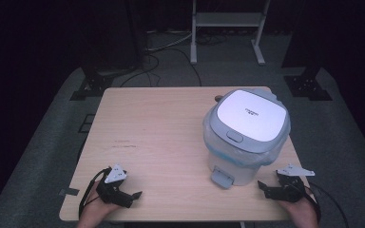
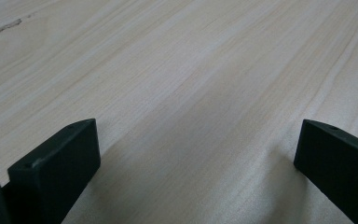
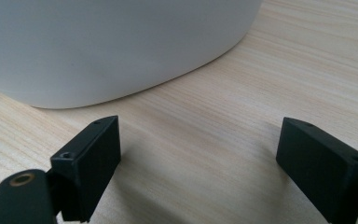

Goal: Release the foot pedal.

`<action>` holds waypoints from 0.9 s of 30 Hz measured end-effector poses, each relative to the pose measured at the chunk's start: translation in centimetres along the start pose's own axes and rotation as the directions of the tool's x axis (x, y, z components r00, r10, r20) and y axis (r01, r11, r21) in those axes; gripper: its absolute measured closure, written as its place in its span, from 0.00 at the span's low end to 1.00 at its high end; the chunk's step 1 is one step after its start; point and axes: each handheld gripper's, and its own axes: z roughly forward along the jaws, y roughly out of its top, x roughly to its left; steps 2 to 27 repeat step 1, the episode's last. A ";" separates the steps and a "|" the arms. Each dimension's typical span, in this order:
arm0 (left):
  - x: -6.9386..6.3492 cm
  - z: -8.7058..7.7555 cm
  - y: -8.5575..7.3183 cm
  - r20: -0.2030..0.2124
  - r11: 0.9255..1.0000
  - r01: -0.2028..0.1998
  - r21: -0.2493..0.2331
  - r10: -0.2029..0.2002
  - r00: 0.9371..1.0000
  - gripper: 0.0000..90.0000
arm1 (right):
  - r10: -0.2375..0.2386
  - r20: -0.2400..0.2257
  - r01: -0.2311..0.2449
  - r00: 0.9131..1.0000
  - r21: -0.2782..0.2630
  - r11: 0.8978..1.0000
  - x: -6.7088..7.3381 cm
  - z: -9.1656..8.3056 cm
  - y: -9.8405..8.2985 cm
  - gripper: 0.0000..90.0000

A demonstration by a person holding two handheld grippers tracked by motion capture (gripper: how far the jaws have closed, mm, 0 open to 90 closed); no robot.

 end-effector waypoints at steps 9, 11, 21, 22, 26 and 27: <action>0.0 0.0 0.0 -0.001 1.000 0.001 0.000 -0.001 1.000 0.00 | 0.000 0.001 0.000 1.000 0.000 1.000 0.0 0.0 0.0 0.13; 0.0 0.0 0.0 -0.001 1.000 0.001 0.000 -0.001 1.000 0.00 | 0.000 0.001 0.000 1.000 0.000 1.000 0.0 0.0 0.0 0.13; 0.0 0.0 0.0 -0.001 1.000 0.001 0.000 -0.001 1.000 0.00 | 0.000 0.001 0.000 1.000 0.000 1.000 0.0 0.0 0.0 0.13; 0.0 0.0 0.0 -0.001 1.000 0.001 0.000 -0.001 1.000 0.00 | 0.000 0.001 0.000 1.000 0.000 1.000 0.0 0.0 0.0 0.13; 0.0 0.0 0.0 -0.001 1.000 0.001 0.000 -0.001 1.000 0.00 | 0.000 0.001 0.000 1.000 0.000 1.000 0.0 0.0 0.0 0.13; 0.0 0.0 0.0 -0.001 1.000 0.001 0.000 -0.001 1.000 0.00 | 0.000 0.001 0.000 1.000 0.000 1.000 0.0 0.0 0.0 0.13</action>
